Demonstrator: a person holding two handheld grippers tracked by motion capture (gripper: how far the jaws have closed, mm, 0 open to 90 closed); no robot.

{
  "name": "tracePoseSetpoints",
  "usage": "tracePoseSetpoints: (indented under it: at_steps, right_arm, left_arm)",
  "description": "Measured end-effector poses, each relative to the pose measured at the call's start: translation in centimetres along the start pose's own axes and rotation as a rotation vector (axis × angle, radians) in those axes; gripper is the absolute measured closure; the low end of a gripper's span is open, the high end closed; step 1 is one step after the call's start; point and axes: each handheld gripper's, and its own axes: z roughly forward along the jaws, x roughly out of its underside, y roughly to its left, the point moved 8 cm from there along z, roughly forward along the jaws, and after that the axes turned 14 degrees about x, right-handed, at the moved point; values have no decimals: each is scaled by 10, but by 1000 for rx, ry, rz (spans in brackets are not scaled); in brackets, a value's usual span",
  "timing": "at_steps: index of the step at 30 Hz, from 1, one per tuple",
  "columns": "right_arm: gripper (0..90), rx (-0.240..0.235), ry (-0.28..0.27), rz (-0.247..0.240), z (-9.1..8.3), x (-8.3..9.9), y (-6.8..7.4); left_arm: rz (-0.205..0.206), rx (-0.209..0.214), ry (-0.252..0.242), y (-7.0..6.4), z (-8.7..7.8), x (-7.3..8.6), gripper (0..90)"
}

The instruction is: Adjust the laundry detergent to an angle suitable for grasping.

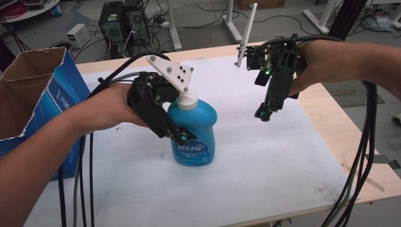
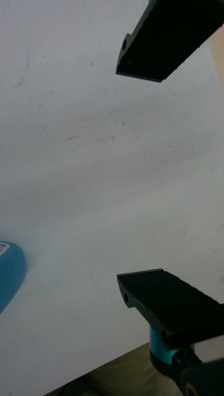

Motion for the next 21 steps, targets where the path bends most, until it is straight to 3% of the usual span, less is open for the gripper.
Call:
tracePoseSetpoints:
  at_steps: [2, 6, 7, 11, 21]
  right_arm:
    - [16, 2, 1, 2, 0, 0, 0]
    - [16, 2, -4, 2, -1, -1, 1]
    - [16, 2, -5, -3, -1, -1, 0]
    - [16, 4, -5, -5, -1, -2, 2]
    - [16, 8, -19, -1, -5, -2, 5]
  left_arm:
    - [-13, 2, -13, 0, -1, 1, 419]
    - [-38, -8, -21, 0, -1, 1, 264]
    - [-38, -8, -21, 0, -1, 1, 264]
    - [-53, -41, -34, -2, -7, -1, 192]
    - [-83, -91, -112, -11, -31, -1, 191]
